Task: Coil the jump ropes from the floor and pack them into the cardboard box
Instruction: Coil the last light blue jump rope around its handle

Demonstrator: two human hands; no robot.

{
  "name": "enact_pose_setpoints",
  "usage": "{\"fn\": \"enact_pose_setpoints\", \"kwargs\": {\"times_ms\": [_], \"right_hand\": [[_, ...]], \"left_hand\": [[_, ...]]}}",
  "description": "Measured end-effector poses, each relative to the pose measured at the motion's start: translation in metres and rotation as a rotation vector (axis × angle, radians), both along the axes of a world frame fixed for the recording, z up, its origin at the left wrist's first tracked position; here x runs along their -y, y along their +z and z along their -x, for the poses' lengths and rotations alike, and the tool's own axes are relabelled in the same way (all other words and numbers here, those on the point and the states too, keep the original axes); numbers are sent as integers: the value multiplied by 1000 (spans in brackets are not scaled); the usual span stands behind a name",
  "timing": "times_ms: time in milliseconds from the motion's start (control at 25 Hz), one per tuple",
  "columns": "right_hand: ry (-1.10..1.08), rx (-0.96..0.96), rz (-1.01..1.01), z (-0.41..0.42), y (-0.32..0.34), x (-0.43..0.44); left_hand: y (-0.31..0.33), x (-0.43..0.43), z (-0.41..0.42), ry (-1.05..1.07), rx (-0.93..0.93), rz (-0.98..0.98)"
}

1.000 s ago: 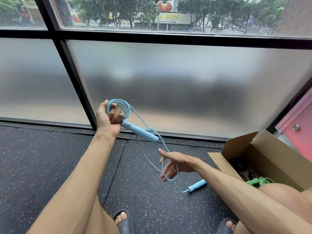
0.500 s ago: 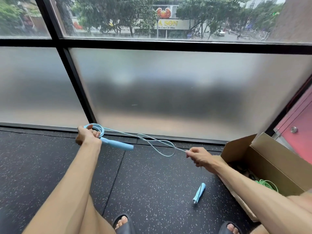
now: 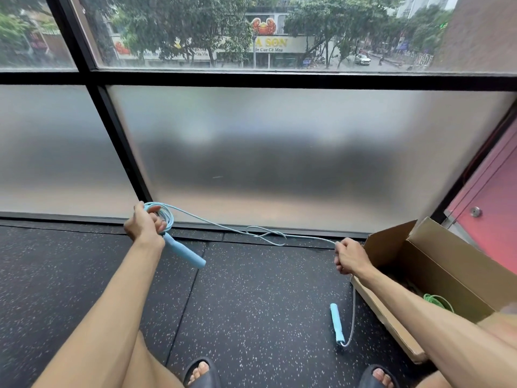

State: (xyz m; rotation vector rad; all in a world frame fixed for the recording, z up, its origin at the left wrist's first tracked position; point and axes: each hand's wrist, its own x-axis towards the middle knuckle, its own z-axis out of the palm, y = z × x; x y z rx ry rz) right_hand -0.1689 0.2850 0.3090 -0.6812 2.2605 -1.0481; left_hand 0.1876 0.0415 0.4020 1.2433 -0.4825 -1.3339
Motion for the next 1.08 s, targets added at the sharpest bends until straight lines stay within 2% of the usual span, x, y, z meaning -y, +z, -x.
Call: {"fn": "enact_pose_setpoints", "kwargs": {"times_ms": [120,280,400,520,600,680,800,880,1000,1080], "right_hand": [[177,-20,234,-20,21,7],[374,-131,380,-46,51,11],[420,-229,432,-55,58,15],[443,-278,482,-62,64,16],[455,-283,509,-67,70,17],[467,-258,527,-72,75,18],[515,-228,535,-78,78,17],[570,-230,517,-83,78,16],[625,-298,461,-87,75,13],[636,-317,406,-84,73,10]], "left_hand": [[-5,-7,17,-242,119,134],[-16,-28,50,-645,267,241],[-30,-53,74,-885,406,216],[-45,-78,94,-1043,667,160],[-57,-93,103,-1126,761,96],[-67,-105,109,-1175,663,2],[-78,-113,121,-1174,265,-202],[-81,-114,127,-1190,86,-297],[-78,-112,132,-1190,-29,-264],[-69,-105,134,-1107,-81,-205]]}}
